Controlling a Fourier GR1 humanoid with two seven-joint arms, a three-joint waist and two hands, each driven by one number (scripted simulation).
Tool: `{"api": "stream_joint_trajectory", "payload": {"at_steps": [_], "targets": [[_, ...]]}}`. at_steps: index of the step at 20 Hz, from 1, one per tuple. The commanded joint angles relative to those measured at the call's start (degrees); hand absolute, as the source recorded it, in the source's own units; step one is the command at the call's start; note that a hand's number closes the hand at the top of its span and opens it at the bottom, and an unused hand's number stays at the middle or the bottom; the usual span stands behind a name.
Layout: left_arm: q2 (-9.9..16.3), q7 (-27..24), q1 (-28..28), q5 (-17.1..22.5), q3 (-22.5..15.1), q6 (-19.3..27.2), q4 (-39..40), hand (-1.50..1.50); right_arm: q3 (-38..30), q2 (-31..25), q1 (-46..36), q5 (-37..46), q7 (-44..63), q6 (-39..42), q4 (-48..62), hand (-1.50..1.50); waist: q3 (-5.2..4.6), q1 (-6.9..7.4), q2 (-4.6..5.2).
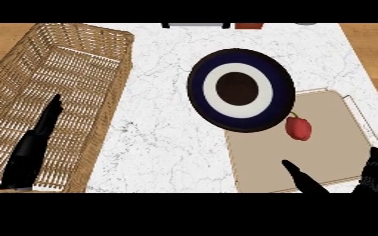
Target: Pick the bell pepper from the tray and place it in the plate
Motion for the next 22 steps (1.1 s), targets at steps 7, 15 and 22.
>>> {"api": "stream_joint_trajectory", "payload": {"at_steps": [7,15,22], "targets": [[-0.3,-0.4,0.2,-3.1,1.4,0.1,1.8,0.00,-1.2,-15.4,-0.8,12.1,39.9,9.7,-8.6,-1.50,-0.04,0.92,0.38],[-3.6,-0.3,1.7,-5.2,1.7,0.1,0.3,0.00,-0.8,-18.5,-13.8,11.9,55.1,24.4,-2.4,-1.50,0.26,0.62,0.09],[-4.3,2.3,-1.2,-6.5,3.9,-1.9,1.6,0.00,-0.4,-18.5,-19.6,9.7,55.0,34.2,7.2,-1.50,0.30,0.27,0.09]]}}
